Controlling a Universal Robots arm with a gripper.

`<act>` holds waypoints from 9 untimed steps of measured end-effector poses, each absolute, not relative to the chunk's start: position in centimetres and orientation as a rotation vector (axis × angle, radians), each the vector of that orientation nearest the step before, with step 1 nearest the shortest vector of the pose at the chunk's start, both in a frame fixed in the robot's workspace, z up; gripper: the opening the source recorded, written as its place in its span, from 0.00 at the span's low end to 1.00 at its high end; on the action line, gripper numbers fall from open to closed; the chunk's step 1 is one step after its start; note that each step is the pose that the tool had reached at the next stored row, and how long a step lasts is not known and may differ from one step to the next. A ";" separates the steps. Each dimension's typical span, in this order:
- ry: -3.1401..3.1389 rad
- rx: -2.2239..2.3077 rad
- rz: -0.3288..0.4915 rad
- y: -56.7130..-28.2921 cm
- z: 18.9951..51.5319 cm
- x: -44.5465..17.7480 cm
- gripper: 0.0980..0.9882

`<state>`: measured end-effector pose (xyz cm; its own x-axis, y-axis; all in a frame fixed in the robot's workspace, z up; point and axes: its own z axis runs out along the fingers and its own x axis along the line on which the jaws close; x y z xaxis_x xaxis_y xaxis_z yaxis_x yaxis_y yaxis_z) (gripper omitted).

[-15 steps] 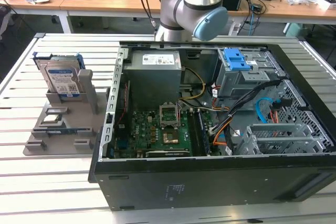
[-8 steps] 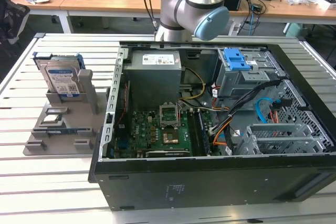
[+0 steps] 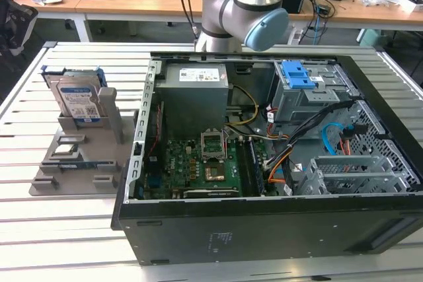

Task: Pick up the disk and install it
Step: 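Reach for the disk, then pick up the disk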

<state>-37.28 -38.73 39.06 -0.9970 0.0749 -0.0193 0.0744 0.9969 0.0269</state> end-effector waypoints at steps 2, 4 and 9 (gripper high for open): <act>3.119 0.117 0.041 -38.7 39.1 -37.3 0.01; 3.119 0.117 0.041 -38.7 39.1 -37.3 0.01; 3.122 0.020 0.042 -38.7 39.1 -37.3 0.01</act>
